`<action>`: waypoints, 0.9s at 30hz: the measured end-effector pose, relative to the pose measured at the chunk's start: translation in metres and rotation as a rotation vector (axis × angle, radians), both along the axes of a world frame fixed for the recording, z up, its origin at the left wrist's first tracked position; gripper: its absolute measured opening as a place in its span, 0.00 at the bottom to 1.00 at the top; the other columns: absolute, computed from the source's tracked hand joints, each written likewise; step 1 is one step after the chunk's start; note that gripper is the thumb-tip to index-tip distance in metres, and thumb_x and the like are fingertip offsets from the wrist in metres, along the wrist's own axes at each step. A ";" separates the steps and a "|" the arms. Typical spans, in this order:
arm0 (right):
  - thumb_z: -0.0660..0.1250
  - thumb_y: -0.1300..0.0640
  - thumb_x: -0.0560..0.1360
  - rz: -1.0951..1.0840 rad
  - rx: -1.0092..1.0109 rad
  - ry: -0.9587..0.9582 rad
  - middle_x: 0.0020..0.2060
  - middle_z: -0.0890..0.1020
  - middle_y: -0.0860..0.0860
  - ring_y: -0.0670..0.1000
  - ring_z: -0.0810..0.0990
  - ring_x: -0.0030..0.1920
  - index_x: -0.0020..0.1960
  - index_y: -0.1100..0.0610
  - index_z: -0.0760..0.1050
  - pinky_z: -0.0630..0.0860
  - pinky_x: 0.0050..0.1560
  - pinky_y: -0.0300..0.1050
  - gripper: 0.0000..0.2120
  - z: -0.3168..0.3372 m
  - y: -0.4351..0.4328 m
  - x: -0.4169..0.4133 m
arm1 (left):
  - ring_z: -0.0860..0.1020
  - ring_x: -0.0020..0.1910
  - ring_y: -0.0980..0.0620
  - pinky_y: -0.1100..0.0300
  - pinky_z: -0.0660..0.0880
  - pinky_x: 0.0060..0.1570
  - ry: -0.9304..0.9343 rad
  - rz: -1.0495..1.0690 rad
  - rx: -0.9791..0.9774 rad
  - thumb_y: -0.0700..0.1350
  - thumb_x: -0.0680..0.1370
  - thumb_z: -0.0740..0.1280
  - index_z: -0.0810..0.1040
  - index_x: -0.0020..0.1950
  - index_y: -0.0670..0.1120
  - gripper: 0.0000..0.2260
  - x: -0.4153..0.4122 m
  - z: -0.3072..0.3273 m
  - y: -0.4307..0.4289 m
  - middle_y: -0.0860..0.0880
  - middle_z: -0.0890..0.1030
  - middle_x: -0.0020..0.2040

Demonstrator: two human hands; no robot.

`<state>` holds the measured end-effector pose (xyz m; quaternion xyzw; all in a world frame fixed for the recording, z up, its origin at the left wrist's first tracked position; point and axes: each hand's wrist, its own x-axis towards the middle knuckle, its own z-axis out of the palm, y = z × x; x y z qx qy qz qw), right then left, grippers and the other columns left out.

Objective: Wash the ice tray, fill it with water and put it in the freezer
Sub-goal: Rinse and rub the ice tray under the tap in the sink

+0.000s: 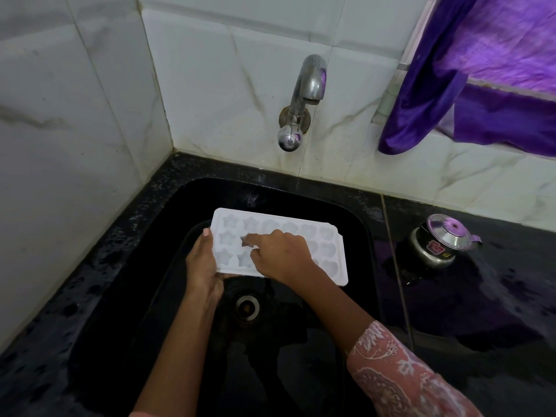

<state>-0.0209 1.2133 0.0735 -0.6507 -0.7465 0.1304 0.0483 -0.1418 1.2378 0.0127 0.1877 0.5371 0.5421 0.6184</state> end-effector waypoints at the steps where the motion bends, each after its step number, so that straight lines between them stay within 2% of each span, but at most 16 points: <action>1: 0.53 0.55 0.79 -0.007 -0.005 0.008 0.55 0.80 0.53 0.55 0.79 0.51 0.66 0.45 0.71 0.66 0.44 0.41 0.17 -0.002 0.001 0.000 | 0.81 0.44 0.46 0.55 0.79 0.35 -0.004 0.001 -0.001 0.52 0.80 0.59 0.77 0.59 0.43 0.15 0.000 0.000 0.000 0.44 0.82 0.48; 4: 0.53 0.55 0.79 -0.016 -0.004 0.023 0.57 0.80 0.52 0.55 0.79 0.51 0.66 0.44 0.71 0.68 0.45 0.41 0.18 -0.006 0.003 0.001 | 0.81 0.42 0.47 0.56 0.79 0.33 -0.003 0.004 -0.002 0.52 0.80 0.59 0.77 0.57 0.44 0.15 0.000 0.000 0.002 0.44 0.82 0.47; 9: 0.53 0.54 0.80 -0.016 0.015 0.011 0.51 0.81 0.53 0.54 0.78 0.46 0.67 0.44 0.70 0.67 0.43 0.41 0.18 -0.008 0.004 0.004 | 0.82 0.44 0.45 0.52 0.78 0.37 -0.003 0.000 0.014 0.52 0.80 0.59 0.78 0.53 0.45 0.13 -0.002 -0.001 0.007 0.43 0.82 0.49; 13: 0.53 0.55 0.80 -0.041 0.069 -0.058 0.47 0.81 0.53 0.50 0.71 0.38 0.65 0.45 0.71 0.63 0.38 0.41 0.17 -0.008 0.006 0.004 | 0.82 0.43 0.47 0.52 0.79 0.37 -0.009 -0.004 0.010 0.52 0.80 0.59 0.78 0.53 0.46 0.12 0.000 -0.001 0.004 0.45 0.82 0.46; 16: 0.53 0.55 0.80 -0.035 0.069 -0.081 0.46 0.81 0.53 0.50 0.70 0.37 0.65 0.46 0.70 0.56 0.31 0.39 0.16 -0.007 0.005 0.001 | 0.81 0.45 0.47 0.51 0.79 0.41 -0.014 0.001 0.012 0.51 0.81 0.58 0.77 0.58 0.44 0.14 0.002 0.000 0.002 0.45 0.82 0.47; 19: 0.52 0.55 0.80 -0.033 0.054 -0.057 0.47 0.81 0.53 0.51 0.71 0.38 0.65 0.46 0.70 0.57 0.32 0.40 0.16 -0.006 0.003 -0.002 | 0.81 0.46 0.46 0.49 0.78 0.44 -0.011 0.003 0.011 0.51 0.81 0.58 0.76 0.60 0.43 0.15 0.001 0.001 0.002 0.45 0.82 0.48; 21: 0.52 0.55 0.80 -0.031 0.049 -0.042 0.49 0.81 0.53 0.53 0.76 0.42 0.66 0.45 0.70 0.60 0.38 0.41 0.17 -0.006 0.002 -0.003 | 0.81 0.46 0.46 0.49 0.79 0.44 -0.009 0.005 0.008 0.51 0.81 0.59 0.76 0.61 0.43 0.16 0.000 0.000 0.002 0.45 0.82 0.48; 24: 0.53 0.55 0.80 -0.018 0.040 -0.035 0.51 0.81 0.53 0.54 0.79 0.48 0.66 0.46 0.69 0.63 0.42 0.41 0.17 -0.008 0.003 -0.004 | 0.81 0.46 0.46 0.51 0.79 0.42 -0.010 0.009 0.002 0.51 0.80 0.59 0.76 0.61 0.43 0.16 -0.001 0.000 0.001 0.45 0.82 0.48; 27: 0.52 0.54 0.80 0.006 0.038 -0.036 0.50 0.81 0.53 0.54 0.79 0.47 0.67 0.45 0.69 0.63 0.40 0.41 0.18 -0.007 0.002 -0.003 | 0.81 0.43 0.47 0.54 0.80 0.36 -0.003 0.012 0.001 0.52 0.80 0.59 0.76 0.59 0.43 0.15 -0.002 -0.001 0.002 0.45 0.82 0.48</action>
